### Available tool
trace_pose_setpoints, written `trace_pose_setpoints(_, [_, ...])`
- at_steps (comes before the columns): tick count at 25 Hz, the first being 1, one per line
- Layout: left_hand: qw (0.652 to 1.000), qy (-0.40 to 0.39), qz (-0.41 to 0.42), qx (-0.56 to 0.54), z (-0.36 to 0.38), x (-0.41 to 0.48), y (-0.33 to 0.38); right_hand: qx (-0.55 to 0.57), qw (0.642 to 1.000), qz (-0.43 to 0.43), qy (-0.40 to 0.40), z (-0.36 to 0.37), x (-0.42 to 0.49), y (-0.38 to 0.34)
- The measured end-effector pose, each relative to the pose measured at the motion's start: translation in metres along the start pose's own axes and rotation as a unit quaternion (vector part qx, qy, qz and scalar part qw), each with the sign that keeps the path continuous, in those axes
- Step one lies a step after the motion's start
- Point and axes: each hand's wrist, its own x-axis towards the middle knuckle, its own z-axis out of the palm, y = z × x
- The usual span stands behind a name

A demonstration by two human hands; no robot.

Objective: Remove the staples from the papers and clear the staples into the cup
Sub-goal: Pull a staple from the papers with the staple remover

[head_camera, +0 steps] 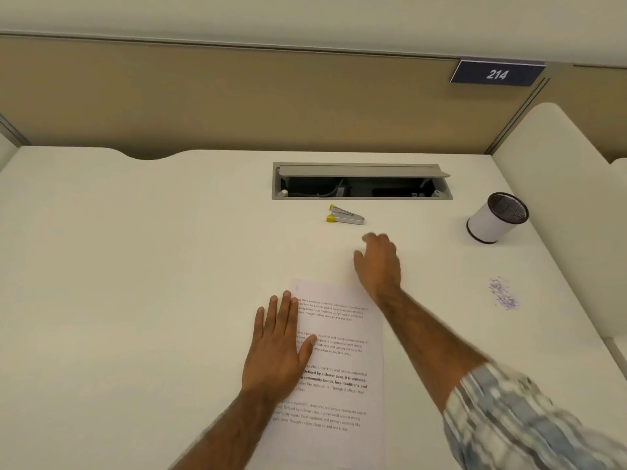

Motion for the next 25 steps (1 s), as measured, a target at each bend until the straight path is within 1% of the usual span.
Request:
trace_pose_setpoints(3, [1.000,0.007,-0.003,-0.003,0.002,-0.001,-0.001,-0.072,0.996,-0.028,-0.042,0.006,0.065,-0.010])
trace_pose_setpoints(6, [1.000,0.014,-0.001,-0.004,0.004,-0.001,-0.001,-0.143,0.981,-0.079,-0.101,0.013,0.099,-0.010])
trace_pose_setpoints(8, [1.000,0.013,0.001,0.000,0.004,-0.001,-0.001,-0.177,0.974,-0.105,-0.098,0.017,0.109,-0.007])
trace_pose_setpoints(9, [1.000,0.012,0.000,0.003,0.003,-0.001,0.000,-0.175,0.975,-0.108,-0.088,0.017,0.112,-0.006])
trace_pose_setpoints(10, [1.000,0.011,0.000,0.004,0.003,-0.001,0.000,-0.158,0.978,-0.104,-0.084,0.017,0.113,-0.005])
trace_pose_setpoints(12, [1.000,0.009,-0.001,0.003,0.001,-0.001,0.000,-0.075,0.991,-0.082,-0.079,0.015,0.108,-0.002])
trace_pose_setpoints(14, [1.000,0.003,-0.003,0.001,0.001,-0.001,0.000,0.052,0.995,-0.055,-0.063,0.010,0.095,0.002])
trace_pose_setpoints(15, [1.000,0.002,-0.003,0.001,0.000,-0.001,0.000,0.130,0.989,-0.039,-0.055,0.006,0.084,0.004])
trace_pose_setpoints(16, [1.000,0.002,-0.003,0.003,0.000,0.000,0.000,0.221,0.974,-0.017,-0.053,0.001,0.071,0.006])
trace_pose_setpoints(17, [1.000,0.001,-0.003,0.004,0.000,-0.001,0.000,0.316,0.947,0.011,-0.058,-0.004,0.057,0.007])
trace_pose_setpoints(18, [1.000,-0.001,-0.003,0.006,0.000,-0.001,0.001,0.409,0.909,0.041,-0.073,-0.009,0.042,0.007])
trace_pose_setpoints(19, [1.000,-0.004,-0.004,0.008,0.000,-0.001,0.001,0.496,0.861,0.068,-0.095,-0.012,0.028,0.008])
trace_pose_setpoints(20, [1.000,-0.007,-0.006,0.008,0.000,-0.001,0.001,0.578,0.801,0.095,-0.124,-0.014,0.014,0.009])
trace_pose_setpoints(21, [1.000,-0.007,-0.007,0.009,-0.001,0.000,0.001,0.650,0.733,0.126,-0.157,-0.016,0.002,0.009])
trace_pose_setpoints(22, [1.000,-0.007,-0.008,0.010,-0.002,0.000,0.001,0.705,0.665,0.162,-0.186,-0.018,-0.008,0.008])
trace_pose_setpoints(23, [1.000,-0.010,-0.008,0.011,-0.003,0.000,0.002,0.736,0.613,0.199,-0.207,-0.017,-0.016,0.007])
trace_pose_setpoints(24, [1.000,-0.015,-0.008,0.010,-0.003,0.001,0.002,0.741,0.589,0.228,-0.226,-0.018,-0.024,0.003])
trace_pose_setpoints(25, [1.000,-0.019,-0.008,0.007,-0.003,0.000,0.002,0.719,0.606,0.243,-0.238,-0.017,-0.030,-0.002])
